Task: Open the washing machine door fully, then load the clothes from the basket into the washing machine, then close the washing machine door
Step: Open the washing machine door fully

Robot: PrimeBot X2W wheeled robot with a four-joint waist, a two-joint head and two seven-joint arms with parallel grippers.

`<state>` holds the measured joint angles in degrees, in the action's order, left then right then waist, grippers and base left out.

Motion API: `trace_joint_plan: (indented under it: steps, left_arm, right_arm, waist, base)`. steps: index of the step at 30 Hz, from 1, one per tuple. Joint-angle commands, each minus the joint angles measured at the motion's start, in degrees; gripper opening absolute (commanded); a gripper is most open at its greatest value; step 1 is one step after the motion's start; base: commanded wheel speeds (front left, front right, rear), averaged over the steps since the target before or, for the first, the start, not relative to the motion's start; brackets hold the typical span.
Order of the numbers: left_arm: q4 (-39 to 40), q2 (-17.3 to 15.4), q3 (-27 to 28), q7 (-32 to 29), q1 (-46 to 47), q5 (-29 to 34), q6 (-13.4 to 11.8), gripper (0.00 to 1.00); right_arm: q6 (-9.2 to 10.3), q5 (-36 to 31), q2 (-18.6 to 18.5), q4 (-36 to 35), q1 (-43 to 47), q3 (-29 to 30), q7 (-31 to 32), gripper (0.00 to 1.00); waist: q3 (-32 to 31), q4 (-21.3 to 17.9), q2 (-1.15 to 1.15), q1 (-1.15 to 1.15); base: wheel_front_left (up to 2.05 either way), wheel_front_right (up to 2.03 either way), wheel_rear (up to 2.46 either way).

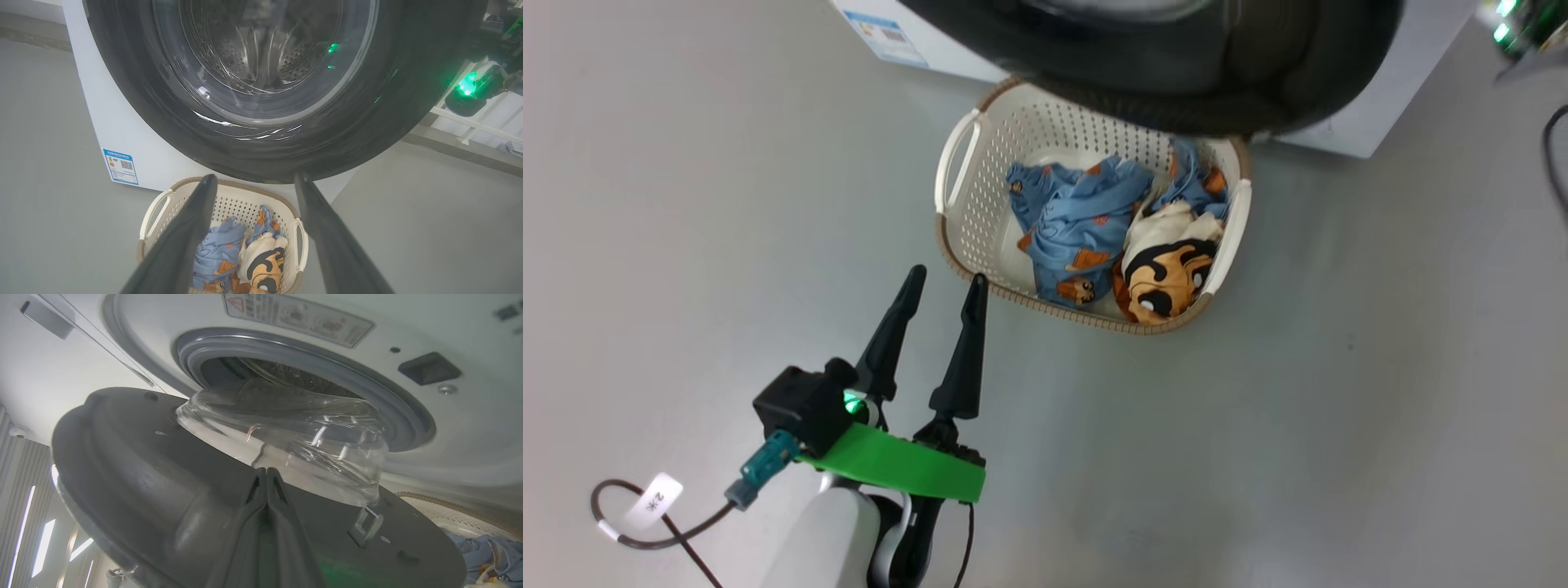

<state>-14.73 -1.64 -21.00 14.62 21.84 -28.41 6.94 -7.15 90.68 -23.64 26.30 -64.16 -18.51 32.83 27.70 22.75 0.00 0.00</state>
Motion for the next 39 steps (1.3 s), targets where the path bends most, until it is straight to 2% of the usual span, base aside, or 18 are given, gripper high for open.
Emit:
trace_joint_plan:
  steps: [1, 17, 39]
  left_arm:
    - [0.7, -1.2, 2.1, 0.4, -1.6, 0.8, -0.2, 1.00]
    - [-0.3, -1.2, 4.3, 0.4, -6.9, 4.4, 0.3, 1.00]
    - [0.4, -1.2, 4.8, 0.4, -9.1, 4.5, 0.5, 1.00]
  right_arm:
    - [-0.34, 0.5, 2.5, -2.3, 2.6, -1.5, 1.1, 0.00]
    - [-0.34, 1.6, 5.8, -5.8, 15.0, -3.7, 4.6, 0.00]
    - [-0.34, 0.8, 12.7, -9.8, 21.3, -8.3, 9.7, 0.00]
  waist:
    - [-2.0, -0.6, 0.00, 0.01]
    - [-10.7, -0.7, 0.00, 0.01]
    - [-13.7, 2.4, 0.00, 0.01]
  base:
    - [0.00, 0.00, 0.00]
    - [0.00, 0.00, 0.00]
    - [0.00, 0.00, 0.00]
